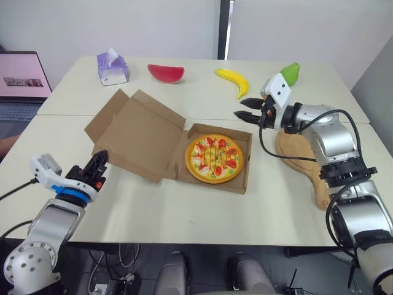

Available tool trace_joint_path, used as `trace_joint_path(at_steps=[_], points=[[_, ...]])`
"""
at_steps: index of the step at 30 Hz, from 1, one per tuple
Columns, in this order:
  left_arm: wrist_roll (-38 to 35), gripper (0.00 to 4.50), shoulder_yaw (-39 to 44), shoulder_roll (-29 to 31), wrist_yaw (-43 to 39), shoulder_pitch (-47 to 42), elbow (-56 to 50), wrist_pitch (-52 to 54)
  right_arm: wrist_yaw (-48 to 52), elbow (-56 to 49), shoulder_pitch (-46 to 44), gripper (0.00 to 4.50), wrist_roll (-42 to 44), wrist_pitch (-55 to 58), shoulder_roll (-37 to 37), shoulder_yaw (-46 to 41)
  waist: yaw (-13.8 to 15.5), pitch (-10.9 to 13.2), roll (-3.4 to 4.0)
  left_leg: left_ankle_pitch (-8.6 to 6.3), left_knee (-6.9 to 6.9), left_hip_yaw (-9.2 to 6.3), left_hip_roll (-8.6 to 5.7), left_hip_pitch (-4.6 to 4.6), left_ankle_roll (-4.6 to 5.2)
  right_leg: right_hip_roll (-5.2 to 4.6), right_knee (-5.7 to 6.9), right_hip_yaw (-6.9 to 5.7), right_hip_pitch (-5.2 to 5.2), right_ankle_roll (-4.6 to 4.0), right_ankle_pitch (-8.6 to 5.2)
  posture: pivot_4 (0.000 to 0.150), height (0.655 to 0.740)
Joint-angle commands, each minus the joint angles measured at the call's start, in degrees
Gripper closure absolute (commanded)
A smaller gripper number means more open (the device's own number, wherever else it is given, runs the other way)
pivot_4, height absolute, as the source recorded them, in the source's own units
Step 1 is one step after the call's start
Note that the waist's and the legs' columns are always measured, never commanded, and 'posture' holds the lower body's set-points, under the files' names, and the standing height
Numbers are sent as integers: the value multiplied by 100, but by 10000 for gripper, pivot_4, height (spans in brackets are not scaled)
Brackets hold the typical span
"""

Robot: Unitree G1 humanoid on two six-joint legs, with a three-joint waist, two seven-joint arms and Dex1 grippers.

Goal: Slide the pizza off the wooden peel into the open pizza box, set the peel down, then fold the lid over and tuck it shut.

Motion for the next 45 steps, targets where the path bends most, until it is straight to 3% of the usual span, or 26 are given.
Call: trace_joint_path(at_steps=[1, 3, 8, 14, 18, 24, 36, 45], points=[[134, 45000, -79, 95, -188, -95, -4, 87, -562, 1478, -445, 39019, -850, -1352, 34, 235, -4, 0, 0, 0, -1, 0, 1, -1, 0, 0, -2, 0, -1, 0, 0, 1500, 7400], [163, 45000, -94, 89, -219, -164, 13, 108, -814, 2188, -641, 44842, -1132, -1717, 111, 308, -6, 1, -1, 1, -2, 2, 1, -1, -1, 0, -2, 1, -1, 0, 0, 1500, 7400], [279, 45000, -177, 267, -415, -494, 77, 260, -503, 3169, -766, 44842, -1491, -2322, 228, 426, 17, 3, -4, 1, -3, -1, -1, -4, -2, -2, -3, -1, 0, 0, 0, 1500, 7400], [592, 45000, -362, 702, -844, -1127, 376, 541, 916, 2891, -366, 44842, -1111, -2361, 273, 174, 7, 4, -3, 1, -1, -8, -1, -1, -2, -2, -2, -8, 7, 2, 2, 1500, 7400], [1019, 45000, -598, 946, -1216, -1705, 826, 676, 1537, 2151, 48, 44842, -799, -2097, 195, 9, -2, 4, -3, 1, -2, -8, 1, 0, -2, 0, 0, -10, 7, 2, 2, 1500, 7400], [2335, 45000, -1455, 1099, -2431, -3104, 2065, 572, 1996, 103, 1108, 44842, -385, -1121, -68, -92, 11, 4, -3, 1, -1, -8, -1, 0, -2, 1, 3, -11, 5, 3, 2, 1500, 7400], [4720, 45000, -2500, 504, -4604, -5479, 4883, -635, 1668, -3440, 2791, 44842, 183, 1126, -166, -41, 11, 4, -3, 2, -1, -8, -3, -8, -3, 2, 4, -13, -3, 4, 2, 1500, 7400], [5629, 45000, -2452, 125, -5451, -6463, 6485, -1508, 1163, -4057, 2977, 44842, 385, 1681, -38, -122, 0, 7, -8, 1, 1, -9, -4, -12, -2, 3, 2, -17, -6, 6, 1, 1500, 7400]])
